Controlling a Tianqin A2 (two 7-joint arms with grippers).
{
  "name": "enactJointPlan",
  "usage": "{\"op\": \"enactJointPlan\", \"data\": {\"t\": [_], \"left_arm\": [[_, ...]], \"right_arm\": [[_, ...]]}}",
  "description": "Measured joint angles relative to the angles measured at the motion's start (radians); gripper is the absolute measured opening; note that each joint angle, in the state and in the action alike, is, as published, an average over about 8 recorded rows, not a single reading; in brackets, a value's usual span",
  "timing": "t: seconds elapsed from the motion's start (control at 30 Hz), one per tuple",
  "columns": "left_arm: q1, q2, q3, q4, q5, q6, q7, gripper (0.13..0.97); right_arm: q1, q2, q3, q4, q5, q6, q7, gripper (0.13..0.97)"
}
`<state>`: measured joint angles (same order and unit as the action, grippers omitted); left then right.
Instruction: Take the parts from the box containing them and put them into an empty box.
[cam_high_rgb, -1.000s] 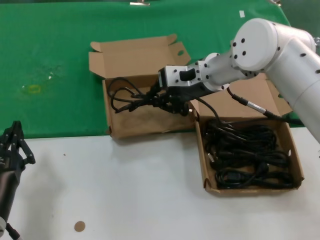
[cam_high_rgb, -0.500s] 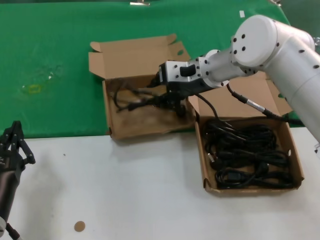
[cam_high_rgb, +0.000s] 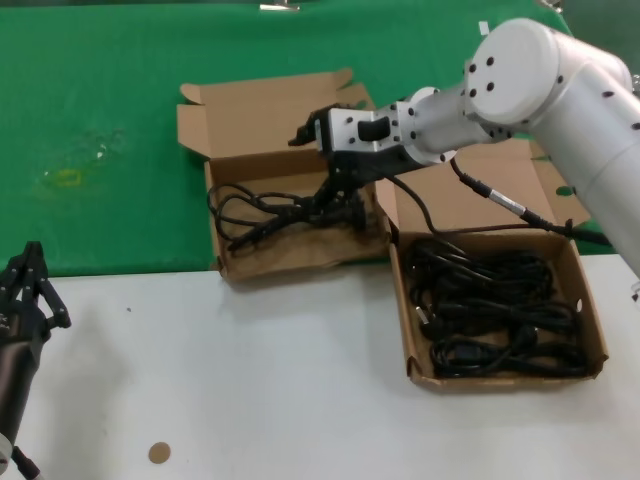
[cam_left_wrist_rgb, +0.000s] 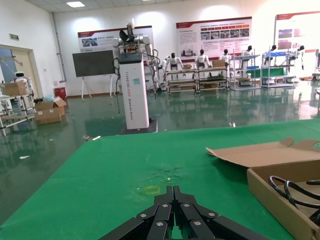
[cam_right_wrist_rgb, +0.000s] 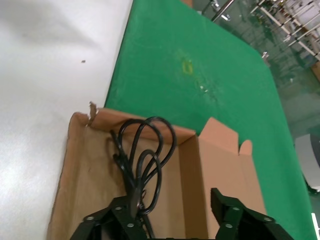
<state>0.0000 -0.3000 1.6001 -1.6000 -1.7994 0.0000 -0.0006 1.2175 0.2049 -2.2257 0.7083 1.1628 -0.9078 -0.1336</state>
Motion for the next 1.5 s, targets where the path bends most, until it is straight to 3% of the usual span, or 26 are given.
{"op": "enactJointPlan", "data": {"t": [0.23,0.37,0.63,0.77,1.03,1.17,1.5], "left_arm": [[0.0,0.0,0.0,0.0,0.0,0.0,0.0,0.157],[0.0,0.0,0.0,0.0,0.0,0.0,0.0,0.159],[0.0,0.0,0.0,0.0,0.0,0.0,0.0,0.203],[0.0,0.0,0.0,0.0,0.0,0.0,0.0,0.23],[0.0,0.0,0.0,0.0,0.0,0.0,0.0,0.372],[0.0,0.0,0.0,0.0,0.0,0.0,0.0,0.372],[0.0,0.0,0.0,0.0,0.0,0.0,0.001,0.61]], "right_arm": [[-0.008,0.012,0.007,0.037,0.005,-0.002,0.019,0.606],[-0.022,0.014,0.015,0.049,0.013,0.009,0.022,0.606],[-0.112,0.02,0.061,0.112,0.06,0.076,0.03,0.798],[-0.173,0.024,0.092,0.155,0.091,0.122,0.036,0.843],[-0.302,0.033,0.158,0.246,0.159,0.219,0.048,0.929],[-0.366,0.037,0.19,0.291,0.192,0.267,0.054,0.953],[-0.527,0.048,0.273,0.405,0.276,0.388,0.069,0.965]]}}
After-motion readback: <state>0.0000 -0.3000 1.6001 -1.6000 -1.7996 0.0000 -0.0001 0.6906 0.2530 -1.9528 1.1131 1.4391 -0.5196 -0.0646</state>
